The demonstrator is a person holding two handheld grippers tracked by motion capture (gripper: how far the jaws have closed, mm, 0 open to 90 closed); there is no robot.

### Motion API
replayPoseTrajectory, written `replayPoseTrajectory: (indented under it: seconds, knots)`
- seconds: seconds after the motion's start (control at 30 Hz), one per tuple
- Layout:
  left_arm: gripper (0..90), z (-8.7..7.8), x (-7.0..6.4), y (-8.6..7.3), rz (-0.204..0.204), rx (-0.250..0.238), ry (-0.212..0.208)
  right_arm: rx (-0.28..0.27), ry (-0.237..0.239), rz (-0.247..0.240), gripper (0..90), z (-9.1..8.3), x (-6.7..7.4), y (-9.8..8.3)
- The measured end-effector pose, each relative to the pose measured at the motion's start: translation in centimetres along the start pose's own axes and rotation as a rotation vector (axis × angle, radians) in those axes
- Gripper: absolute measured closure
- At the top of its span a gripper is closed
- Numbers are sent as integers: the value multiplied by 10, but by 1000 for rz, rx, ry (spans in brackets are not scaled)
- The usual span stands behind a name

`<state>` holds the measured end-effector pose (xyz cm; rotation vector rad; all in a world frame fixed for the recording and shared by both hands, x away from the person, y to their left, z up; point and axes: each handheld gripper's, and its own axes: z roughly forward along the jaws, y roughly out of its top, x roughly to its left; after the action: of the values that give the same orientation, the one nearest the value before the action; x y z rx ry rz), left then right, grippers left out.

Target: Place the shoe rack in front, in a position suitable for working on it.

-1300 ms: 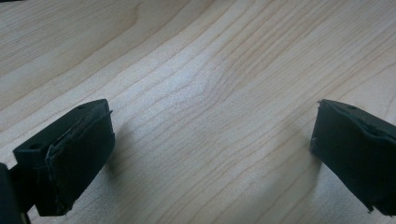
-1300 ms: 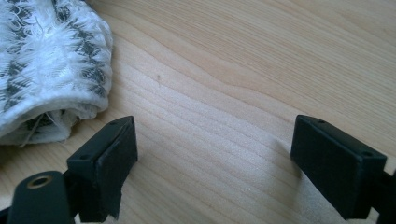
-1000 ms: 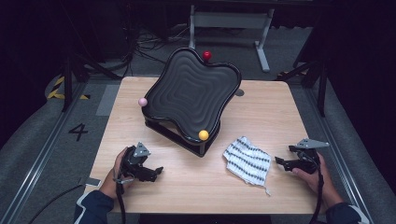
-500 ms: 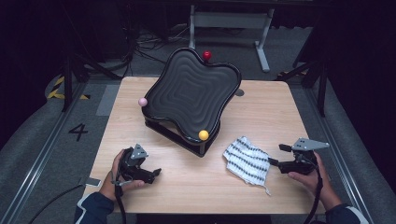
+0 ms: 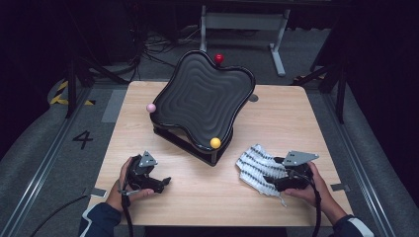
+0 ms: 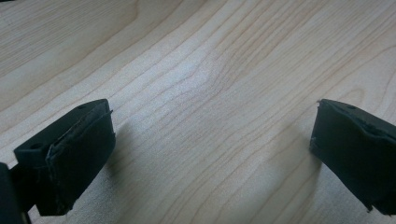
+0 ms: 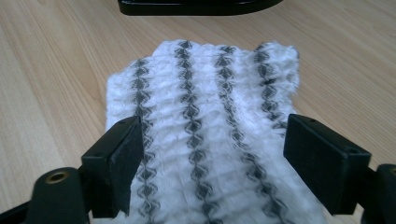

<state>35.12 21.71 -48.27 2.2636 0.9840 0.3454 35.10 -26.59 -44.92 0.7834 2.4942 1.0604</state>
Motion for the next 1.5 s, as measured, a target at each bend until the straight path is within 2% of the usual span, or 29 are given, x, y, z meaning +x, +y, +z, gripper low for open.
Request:
replayPoseTrajectory:
  seconds: [0.1,0.17,0.2,0.33,0.43,0.57,0.6,0.63,0.73,0.83,0.97,1.0,1.03,1.07,1.13,1.2,1.23,1.33,1.43,1.5]
  knots:
    - [1,0,0,0,-3,-1,0,21,-15,15,179,11,3,5]
    - [1,0,0,0,-2,0,1,28,-21,0,171,15,5,8]
    - [4,0,-1,0,-7,-5,9,37,-19,-13,174,24,7,12]
    - [4,0,-1,0,-8,-6,10,59,-22,-19,157,39,6,16]
    - [4,0,-1,0,-8,-6,10,87,3,2,147,51,4,16]
    - [4,0,-1,0,-7,-6,10,82,-14,-15,103,56,2,16]
    - [4,0,-1,0,-8,-6,10,83,32,25,108,58,-3,13]
    - [4,0,-1,0,-7,-6,9,78,45,41,113,58,-4,12]
    - [4,1,-1,0,-8,-9,9,68,62,39,148,57,-5,10]
    - [4,1,-1,0,-8,-8,9,75,81,24,278,54,-2,12]
    - [5,0,-1,0,-7,-6,9,55,77,28,542,50,-1,11]
    - [4,0,-1,0,-7,-6,9,55,77,28,542,50,-1,11]
    - [5,1,-1,0,-7,-8,9,41,69,28,652,49,-2,9]
    - [5,0,-1,0,-7,-5,9,41,69,28,652,49,-2,9]
    - [7,0,0,0,-2,-1,3,32,72,19,717,48,-2,8]
    - [25,-1,2,-1,-2,-15,12,26,61,7,749,47,-2,6]
    - [46,-1,3,-1,-11,-21,12,28,58,8,757,46,-1,6]
    - [155,-2,9,-1,-16,-52,18,44,37,-32,772,43,-1,6]
    - [168,-1,18,1,-30,-53,23,40,40,-21,776,42,-3,5]
    - [202,-2,23,2,-38,-71,49,37,41,-18,777,42,-4,4]
